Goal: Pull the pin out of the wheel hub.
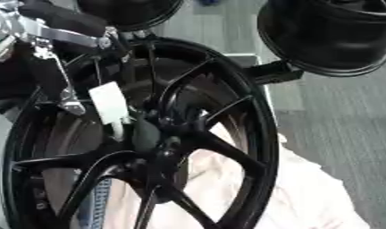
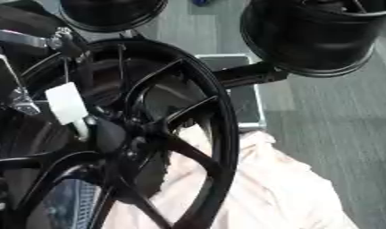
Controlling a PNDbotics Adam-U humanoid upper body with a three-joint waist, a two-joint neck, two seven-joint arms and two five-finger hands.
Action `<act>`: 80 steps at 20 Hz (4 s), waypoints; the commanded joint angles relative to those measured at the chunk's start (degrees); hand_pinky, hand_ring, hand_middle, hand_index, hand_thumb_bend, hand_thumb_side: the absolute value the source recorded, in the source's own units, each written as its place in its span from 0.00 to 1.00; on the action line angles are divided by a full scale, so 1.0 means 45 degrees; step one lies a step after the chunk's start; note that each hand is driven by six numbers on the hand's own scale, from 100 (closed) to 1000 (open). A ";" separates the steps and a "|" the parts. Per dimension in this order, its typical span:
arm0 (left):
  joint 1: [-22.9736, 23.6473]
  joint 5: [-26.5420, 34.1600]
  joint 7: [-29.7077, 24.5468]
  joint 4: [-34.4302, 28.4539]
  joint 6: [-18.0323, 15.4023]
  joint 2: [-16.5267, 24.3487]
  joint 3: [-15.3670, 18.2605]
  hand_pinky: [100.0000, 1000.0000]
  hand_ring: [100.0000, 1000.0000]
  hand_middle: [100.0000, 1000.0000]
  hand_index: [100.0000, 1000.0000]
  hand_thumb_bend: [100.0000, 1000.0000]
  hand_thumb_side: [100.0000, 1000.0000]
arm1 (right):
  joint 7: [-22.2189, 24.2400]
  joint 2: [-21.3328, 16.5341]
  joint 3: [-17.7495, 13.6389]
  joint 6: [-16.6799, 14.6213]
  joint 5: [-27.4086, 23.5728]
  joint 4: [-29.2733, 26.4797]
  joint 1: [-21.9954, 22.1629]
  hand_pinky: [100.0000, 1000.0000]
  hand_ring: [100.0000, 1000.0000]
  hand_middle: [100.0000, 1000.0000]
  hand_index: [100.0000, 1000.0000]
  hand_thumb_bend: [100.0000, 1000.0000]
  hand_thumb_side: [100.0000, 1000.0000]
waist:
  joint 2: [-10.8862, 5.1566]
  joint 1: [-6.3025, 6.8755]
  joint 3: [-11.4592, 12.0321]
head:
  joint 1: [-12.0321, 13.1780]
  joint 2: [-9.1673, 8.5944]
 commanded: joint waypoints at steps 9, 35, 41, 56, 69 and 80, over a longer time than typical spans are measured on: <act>-0.0410 0.0426 -0.0293 0.0052 -0.0430 -0.0045 0.0106 0.79 0.67 0.60 0.67 0.50 0.01 | 0.0038 -0.0117 -0.0076 -0.0051 -0.0094 -0.0157 -0.0050 0.40 0.57 0.51 0.71 0.00 0.41 | -0.0212 0.0020 -0.0034 | 0.0035 -0.0241; -0.1126 0.0428 0.1510 -0.0409 0.0407 -0.0181 0.2163 0.60 0.32 0.05 0.20 0.44 0.10 | 0.0031 -0.0100 -0.0130 -0.0088 -0.0091 -0.0157 0.0032 0.40 0.57 0.51 0.71 0.00 0.41 | -0.0315 -0.0017 0.0074 | -0.0071 -0.0233; -0.0947 0.0186 0.3539 0.0155 0.0758 0.0802 0.4391 0.61 0.32 0.05 0.20 0.42 0.05 | -0.0048 -0.0118 -0.0219 -0.0068 -0.0011 -0.0157 0.0180 0.40 0.57 0.51 0.71 0.00 0.41 | -0.0406 -0.0062 0.0326 | -0.0236 -0.0104; 0.2627 0.0299 0.4119 0.3461 -0.0031 0.2764 0.7167 0.92 0.86 0.89 0.90 0.52 0.00 | -0.0171 -0.0093 -0.0339 -0.0081 0.0081 -0.0157 0.0154 0.40 0.57 0.51 0.71 0.00 0.41 | -0.0533 -0.0293 0.0661 | -0.0354 -0.0145; 0.2533 0.0398 0.5677 0.3435 0.0228 0.2556 0.7447 0.82 0.71 0.63 0.70 0.25 0.00 | -0.0242 0.0005 -0.0371 -0.0089 0.0040 -0.0157 0.0163 0.40 0.57 0.51 0.71 0.00 0.41 | -0.0455 -0.0319 0.0697 | -0.0314 -0.0083; 0.3169 0.2053 0.8994 -0.1616 0.0883 0.2513 0.6350 0.75 0.61 0.53 0.64 0.25 0.00 | -0.0189 -0.0016 -0.0316 -0.0101 0.0029 -0.0157 0.0126 0.40 0.57 0.51 0.71 0.00 0.41 | -0.0408 -0.0382 0.0595 | -0.0219 -0.0155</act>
